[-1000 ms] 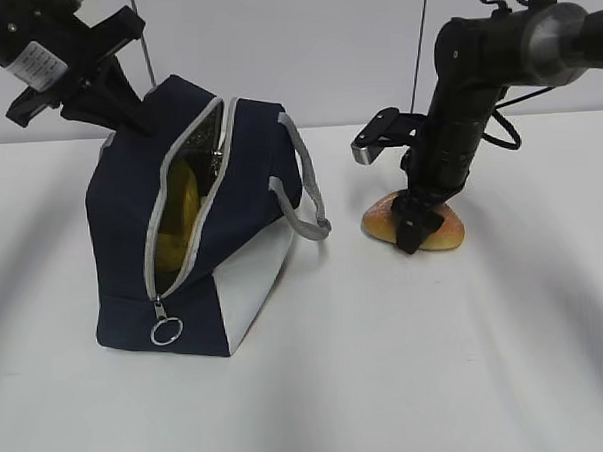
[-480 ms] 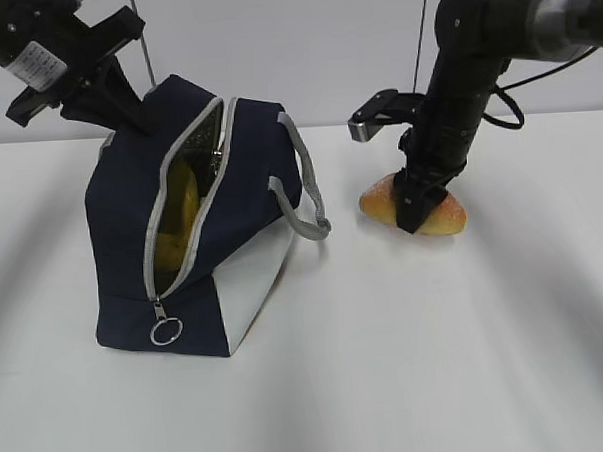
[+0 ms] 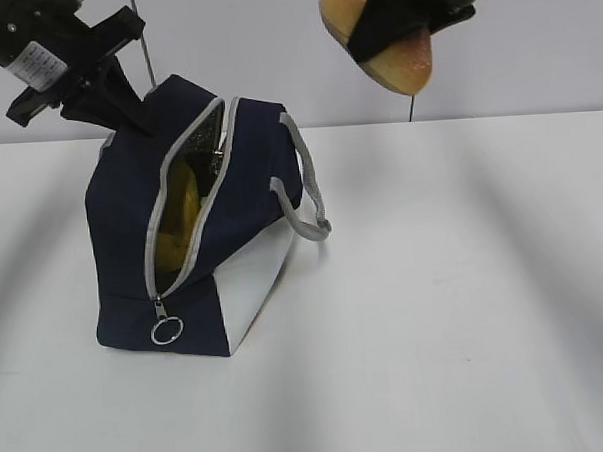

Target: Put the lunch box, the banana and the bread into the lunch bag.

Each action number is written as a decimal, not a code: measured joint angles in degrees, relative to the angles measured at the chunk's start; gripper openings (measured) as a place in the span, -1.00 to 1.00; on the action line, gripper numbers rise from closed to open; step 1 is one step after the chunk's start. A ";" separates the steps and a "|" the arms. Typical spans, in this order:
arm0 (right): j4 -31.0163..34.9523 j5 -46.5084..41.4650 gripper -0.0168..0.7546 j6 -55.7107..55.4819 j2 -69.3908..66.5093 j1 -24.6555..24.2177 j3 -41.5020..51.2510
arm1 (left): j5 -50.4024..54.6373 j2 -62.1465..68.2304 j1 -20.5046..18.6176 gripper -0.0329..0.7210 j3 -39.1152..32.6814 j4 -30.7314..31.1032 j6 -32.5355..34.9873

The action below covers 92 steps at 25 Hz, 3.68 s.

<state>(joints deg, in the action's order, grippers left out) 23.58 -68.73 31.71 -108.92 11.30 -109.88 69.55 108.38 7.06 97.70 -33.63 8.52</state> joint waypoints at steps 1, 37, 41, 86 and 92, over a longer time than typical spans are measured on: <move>3.42 -0.11 0.07 -0.38 0.39 0.00 0.00 | 0.05 0.00 0.00 -0.92 0.00 0.00 0.00; 5.71 8.17 0.06 -24.89 -16.22 11.48 -0.62 | 0.24 0.00 -0.04 -0.92 0.00 -0.81 0.00; 4.64 12.35 0.07 -26.20 -16.45 14.60 -1.25 | 0.24 0.00 -0.04 -0.92 0.00 -0.75 0.00; -7.66 -2.40 0.15 -29.65 -13.70 9.02 -12.75 | 0.29 0.00 -0.04 -0.92 0.00 -0.59 0.00; -2.56 -1.54 0.15 -27.11 -6.65 8.79 0.93 | 0.23 0.00 -0.04 -0.92 0.00 -0.59 0.00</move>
<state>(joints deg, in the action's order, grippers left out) 21.02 -70.27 4.60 -115.57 20.09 -108.95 69.78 108.38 7.02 97.70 -34.22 8.52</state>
